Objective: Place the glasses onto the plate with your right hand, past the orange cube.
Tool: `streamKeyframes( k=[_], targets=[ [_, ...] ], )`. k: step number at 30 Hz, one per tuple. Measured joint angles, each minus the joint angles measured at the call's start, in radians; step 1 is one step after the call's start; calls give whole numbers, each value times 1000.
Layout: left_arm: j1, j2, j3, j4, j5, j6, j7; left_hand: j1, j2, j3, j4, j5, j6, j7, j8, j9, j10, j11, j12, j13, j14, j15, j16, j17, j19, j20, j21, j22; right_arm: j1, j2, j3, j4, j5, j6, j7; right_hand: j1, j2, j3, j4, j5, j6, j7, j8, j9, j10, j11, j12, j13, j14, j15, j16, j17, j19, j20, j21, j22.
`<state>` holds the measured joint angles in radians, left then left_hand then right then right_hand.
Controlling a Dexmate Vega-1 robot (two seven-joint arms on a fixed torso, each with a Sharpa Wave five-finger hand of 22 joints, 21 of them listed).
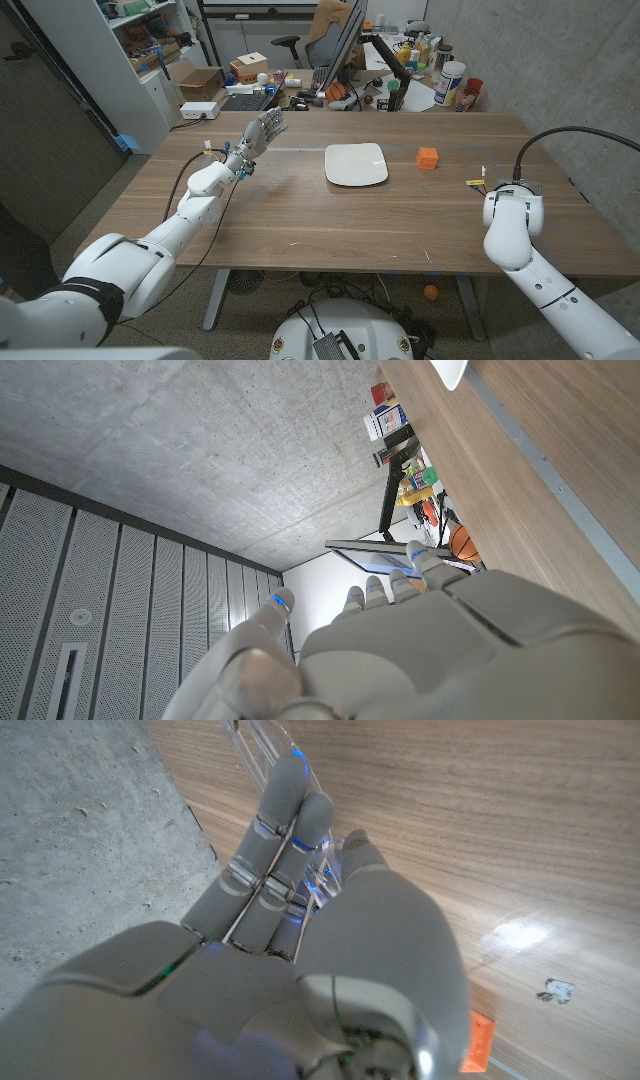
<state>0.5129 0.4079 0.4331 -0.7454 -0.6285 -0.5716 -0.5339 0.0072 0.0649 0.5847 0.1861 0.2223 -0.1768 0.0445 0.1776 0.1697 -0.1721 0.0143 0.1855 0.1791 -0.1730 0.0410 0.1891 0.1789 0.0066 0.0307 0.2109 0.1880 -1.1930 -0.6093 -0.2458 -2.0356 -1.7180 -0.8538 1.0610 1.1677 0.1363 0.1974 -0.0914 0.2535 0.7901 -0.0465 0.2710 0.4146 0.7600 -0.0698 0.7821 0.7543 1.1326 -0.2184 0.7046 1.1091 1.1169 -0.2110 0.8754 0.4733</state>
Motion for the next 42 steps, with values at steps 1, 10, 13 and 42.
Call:
streamKeyframes(
  k=[1, 10, 13, 42],
  targets=[
    [0, 0, 0, 0, -1, -1, -2, 0, 0, 0, 0, 0, 0, 0, 0, 0, 0, 0, 0, 0, 0, 0, 0, 0, 0, 0, 0, 0, 0, -1, 5, -16, -4, 5, -3, 0, 0, 0, 0, 0, 0, 0, 0, 1, 0, 0, 0, 0, 0, 0, 0, 0, 0, 0, 2, -1],
    [5, 1, -3, -10, -3, -2, -1, 0, 0, 0, 0, 0, 0, 0, 0, 0, 0, 0, 0, 0, 0, 0, 0, 0, 0, 0, 0, 0, 1, -1, 15, -36, -24, 35, -18, 0, 0, 4, 4, -1, 9, -2, 0, 5, 0, -1, 1, -3, 0, 0, -17, 5, 0, 0, 9, -10],
    [10, 3, -4, -20, -3, -2, 2, 0, 0, 0, 0, 0, 0, 0, 0, 0, 0, 0, 0, 0, 0, 0, 0, 0, 0, 0, 0, 0, 1, 0, 19, -43, -24, 45, -26, 0, 0, 4, 4, -4, 11, 0, 0, 5, 0, -1, 6, -4, 0, 0, -18, 8, 0, 0, 9, -15],
    [96, 56, -10, -187, 0, 36, 77, 0, 0, 0, 0, 0, 0, 0, 0, 0, 0, 0, 0, 0, 0, 0, 0, 0, 0, 0, 0, 0, -30, -67, 70, -159, 92, 151, -165, 2, -2, 0, 8, -8, 38, -9, 0, 10, 4, 2, 21, -17, 6, -1, -58, 14, -18, 11, 35, -42]
  ],
)
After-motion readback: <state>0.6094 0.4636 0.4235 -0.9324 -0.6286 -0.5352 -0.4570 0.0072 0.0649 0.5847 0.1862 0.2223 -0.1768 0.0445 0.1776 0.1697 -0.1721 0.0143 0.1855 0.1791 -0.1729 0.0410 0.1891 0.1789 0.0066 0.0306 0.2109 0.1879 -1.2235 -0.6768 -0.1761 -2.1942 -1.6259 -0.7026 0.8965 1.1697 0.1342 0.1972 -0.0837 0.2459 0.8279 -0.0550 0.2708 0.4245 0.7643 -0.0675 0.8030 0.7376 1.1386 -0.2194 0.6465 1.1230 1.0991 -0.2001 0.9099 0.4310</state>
